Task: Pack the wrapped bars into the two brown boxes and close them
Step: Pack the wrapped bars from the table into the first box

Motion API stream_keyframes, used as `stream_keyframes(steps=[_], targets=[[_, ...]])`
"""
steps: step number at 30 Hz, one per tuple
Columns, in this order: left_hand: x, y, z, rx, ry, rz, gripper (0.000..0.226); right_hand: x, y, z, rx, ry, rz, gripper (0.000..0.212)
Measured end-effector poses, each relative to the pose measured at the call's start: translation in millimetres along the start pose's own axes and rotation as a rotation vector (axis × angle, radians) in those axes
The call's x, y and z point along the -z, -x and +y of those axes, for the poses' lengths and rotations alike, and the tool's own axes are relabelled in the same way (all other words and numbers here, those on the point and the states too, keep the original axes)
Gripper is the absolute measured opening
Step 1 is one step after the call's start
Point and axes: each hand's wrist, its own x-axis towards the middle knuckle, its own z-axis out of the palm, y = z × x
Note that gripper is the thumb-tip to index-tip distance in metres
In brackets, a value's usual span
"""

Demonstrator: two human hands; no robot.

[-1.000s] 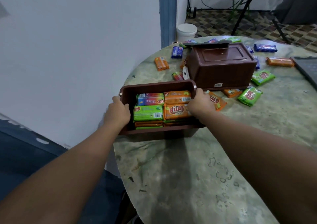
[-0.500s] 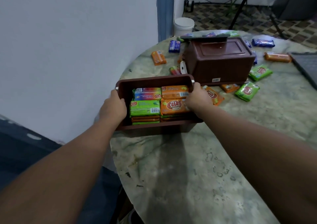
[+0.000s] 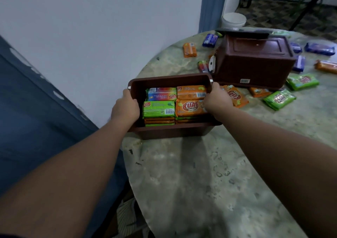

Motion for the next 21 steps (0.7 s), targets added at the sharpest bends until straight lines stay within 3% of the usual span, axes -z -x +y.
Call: stream_keyframes(steps=[16, 21], targets=[[2.9, 33.0, 0.6, 0.068, 0.011, 0.016, 0.030, 2.7, 8.1, 8.4, 0.061, -0.054, -0.016, 0.041], [0.0, 62.1, 4.3, 0.143, -0.024, 0.038, 0.029, 7.8, 16.4, 24.0, 0.116, -0.079, -0.052, 0.049]])
